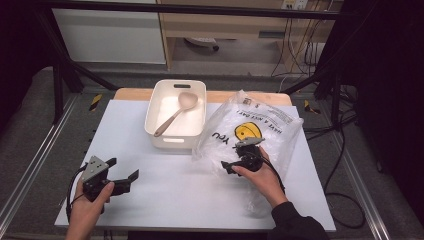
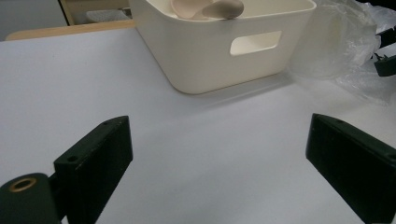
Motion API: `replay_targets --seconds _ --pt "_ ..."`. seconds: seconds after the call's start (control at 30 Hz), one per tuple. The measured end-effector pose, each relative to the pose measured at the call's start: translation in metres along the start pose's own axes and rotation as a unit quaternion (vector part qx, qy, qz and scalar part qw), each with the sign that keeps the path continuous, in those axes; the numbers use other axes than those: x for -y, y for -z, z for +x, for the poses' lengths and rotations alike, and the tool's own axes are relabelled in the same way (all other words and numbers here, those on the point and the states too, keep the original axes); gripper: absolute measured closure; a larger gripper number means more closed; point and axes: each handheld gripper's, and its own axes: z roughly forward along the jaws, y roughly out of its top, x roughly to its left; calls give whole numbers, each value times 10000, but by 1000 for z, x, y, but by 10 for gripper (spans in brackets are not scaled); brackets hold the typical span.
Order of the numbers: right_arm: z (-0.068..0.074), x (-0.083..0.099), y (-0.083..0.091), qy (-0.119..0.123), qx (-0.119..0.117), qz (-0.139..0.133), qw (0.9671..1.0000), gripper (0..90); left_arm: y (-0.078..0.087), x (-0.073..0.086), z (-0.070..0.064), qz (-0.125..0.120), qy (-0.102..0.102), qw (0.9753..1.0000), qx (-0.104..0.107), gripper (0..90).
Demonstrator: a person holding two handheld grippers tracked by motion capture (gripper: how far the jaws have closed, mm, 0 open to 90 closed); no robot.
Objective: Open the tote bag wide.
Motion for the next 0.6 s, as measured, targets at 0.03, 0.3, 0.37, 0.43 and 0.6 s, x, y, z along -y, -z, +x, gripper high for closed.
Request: replay_targets --seconds 0.03,0.3,0.37,0.43,0.6 --pt "0 0 0 0 0 0 10000 66 0 0 0 0 0 10000 0 67" --pt "4 2 -4 54 -27 92 9999 62 0 0 0 -4 -8 10000 3 67" --pt "5 2 -5 44 -32 91 9999 62 0 0 0 0 -8 10000 1 67" --pt "5 3 -6 84 -43 118 9999 61 0 0 0 -1 -9 10000 3 67" --pt "7 4 -9 106 -13 162 9998 59 0 0 0 14 -16 10000 8 67"
